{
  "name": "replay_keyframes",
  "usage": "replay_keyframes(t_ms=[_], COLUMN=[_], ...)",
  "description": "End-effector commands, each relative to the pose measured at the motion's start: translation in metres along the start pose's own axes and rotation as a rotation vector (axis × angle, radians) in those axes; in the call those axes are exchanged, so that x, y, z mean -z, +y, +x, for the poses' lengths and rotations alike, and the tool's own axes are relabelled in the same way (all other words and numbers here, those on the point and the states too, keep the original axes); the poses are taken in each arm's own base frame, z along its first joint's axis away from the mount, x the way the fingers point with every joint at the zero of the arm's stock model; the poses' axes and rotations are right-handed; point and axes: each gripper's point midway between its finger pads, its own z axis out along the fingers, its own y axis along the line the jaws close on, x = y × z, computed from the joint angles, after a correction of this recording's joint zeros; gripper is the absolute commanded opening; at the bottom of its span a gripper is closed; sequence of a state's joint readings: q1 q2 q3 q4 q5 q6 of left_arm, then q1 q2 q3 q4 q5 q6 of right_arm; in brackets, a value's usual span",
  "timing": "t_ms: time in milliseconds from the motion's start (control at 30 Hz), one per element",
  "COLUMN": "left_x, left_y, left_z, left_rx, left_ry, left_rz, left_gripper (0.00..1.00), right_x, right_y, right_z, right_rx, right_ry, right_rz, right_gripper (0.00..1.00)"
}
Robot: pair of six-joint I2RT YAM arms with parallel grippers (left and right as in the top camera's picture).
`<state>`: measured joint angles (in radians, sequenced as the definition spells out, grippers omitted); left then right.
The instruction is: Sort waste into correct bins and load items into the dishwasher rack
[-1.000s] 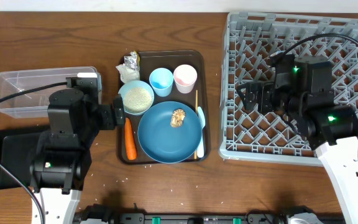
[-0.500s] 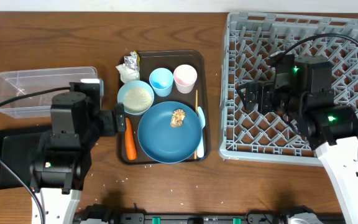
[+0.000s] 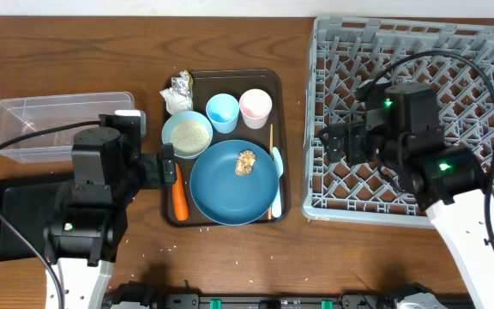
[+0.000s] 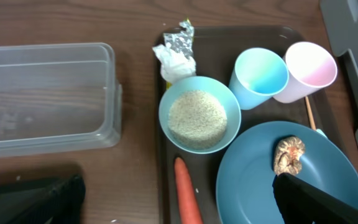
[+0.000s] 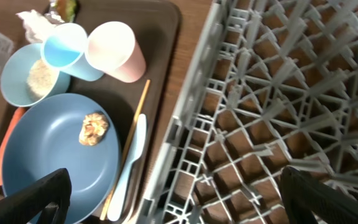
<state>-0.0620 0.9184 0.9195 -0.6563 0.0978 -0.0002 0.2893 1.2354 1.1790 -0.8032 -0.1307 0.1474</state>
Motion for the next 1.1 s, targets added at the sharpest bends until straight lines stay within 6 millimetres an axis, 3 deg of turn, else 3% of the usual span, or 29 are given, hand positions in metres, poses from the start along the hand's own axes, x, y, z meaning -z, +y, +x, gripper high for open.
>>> replay_keyframes(t_ms=[0, 233, 467, 600, 900, 1067], left_x=[0.000, 0.010, -0.001, -0.008, -0.003, -0.006], left_y=[-0.005, -0.005, -0.011, -0.032, -0.088, -0.097], left_z=[0.005, 0.009, 0.040, 0.047, 0.062, 0.062], left_rx=[0.000, -0.009, -0.017, -0.062, -0.186, -0.195], left_ry=[-0.013, -0.051, 0.007, 0.036, 0.077, 0.081], left_rz=[0.029, 0.032, 0.052, 0.109, 0.288, 0.326], left_gripper=[0.98, 0.98, 0.98, 0.98, 0.98, 0.98], right_x=[-0.001, 0.000, -0.002, -0.007, -0.009, -0.009], right_y=[0.001, -0.002, -0.002, -0.003, -0.003, -0.005], right_z=[-0.002, -0.003, -0.001, 0.002, 0.000, 0.000], right_rx=[0.033, 0.007, -0.032, -0.129, -0.130, -0.130], right_ry=[-0.011, -0.016, -0.004, 0.013, 0.006, 0.004], right_rz=[0.028, 0.045, 0.046, 0.051, 0.049, 0.062], right_gripper=[0.99, 0.99, 0.99, 0.99, 0.99, 0.99])
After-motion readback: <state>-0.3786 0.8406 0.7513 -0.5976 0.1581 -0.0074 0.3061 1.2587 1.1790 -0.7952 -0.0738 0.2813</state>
